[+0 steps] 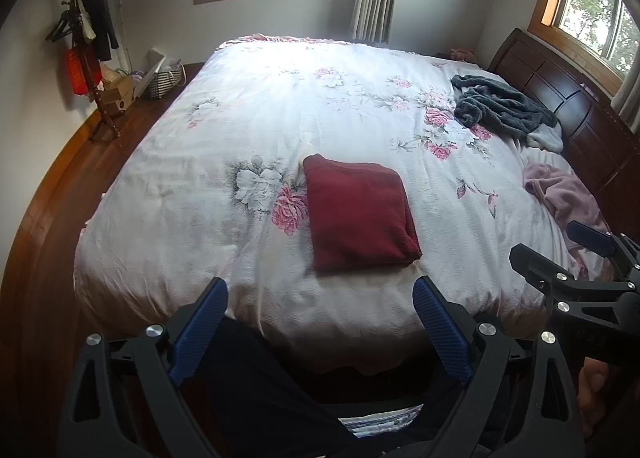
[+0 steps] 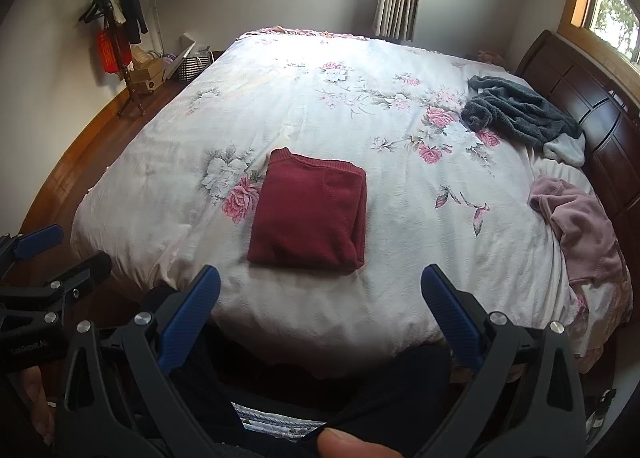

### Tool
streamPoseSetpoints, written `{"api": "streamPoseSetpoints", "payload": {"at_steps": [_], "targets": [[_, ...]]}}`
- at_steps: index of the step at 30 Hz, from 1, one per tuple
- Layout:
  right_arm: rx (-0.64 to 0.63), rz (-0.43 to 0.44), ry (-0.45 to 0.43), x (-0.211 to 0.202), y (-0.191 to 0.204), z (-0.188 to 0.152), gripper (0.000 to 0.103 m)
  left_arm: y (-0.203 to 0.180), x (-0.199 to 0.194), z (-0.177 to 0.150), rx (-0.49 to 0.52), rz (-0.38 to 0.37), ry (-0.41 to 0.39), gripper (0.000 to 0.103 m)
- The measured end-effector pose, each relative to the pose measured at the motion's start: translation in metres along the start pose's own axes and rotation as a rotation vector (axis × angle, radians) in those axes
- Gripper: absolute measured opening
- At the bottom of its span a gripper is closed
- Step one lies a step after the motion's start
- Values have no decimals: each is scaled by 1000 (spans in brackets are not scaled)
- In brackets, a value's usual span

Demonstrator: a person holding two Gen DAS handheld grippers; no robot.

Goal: Fold small clothes

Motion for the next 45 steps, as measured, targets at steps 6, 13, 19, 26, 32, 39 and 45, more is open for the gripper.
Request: {"api": "streamPoseSetpoints", "payload": {"at_steps": [6,13,19,26,32,39,45], "targets": [[1,-1,1,0,1,0,100,0,0,0,1,1,0,94],[0,3,2,1,1,0,100,-1,0,-1,1,4,0,94],[-1,5,3,2,3,-1,100,-1,0,-2,1,5,0,94],[-5,9,0,6,3,1,100,-2,0,-1,1,5,1,94],[-11,13,-4,7,1,3,100,1,4,3,9,3,10,94],[-7,11,-2,8,-2,5,100,1,8,9,23,2,14,94],[-9,11,-4,8,-5,7,100,1,10,13,29,-1,19,94]]}}
Point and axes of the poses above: each gripper's, at about its wrist camera, not at the fingertips, and x roughly the way its jaws point, y to its left, z to its top, the point moved 2 cm from there along x, roughly the way its jaws point, and after that the axes turned 11 degrees about -z, right-handed, at the moved point
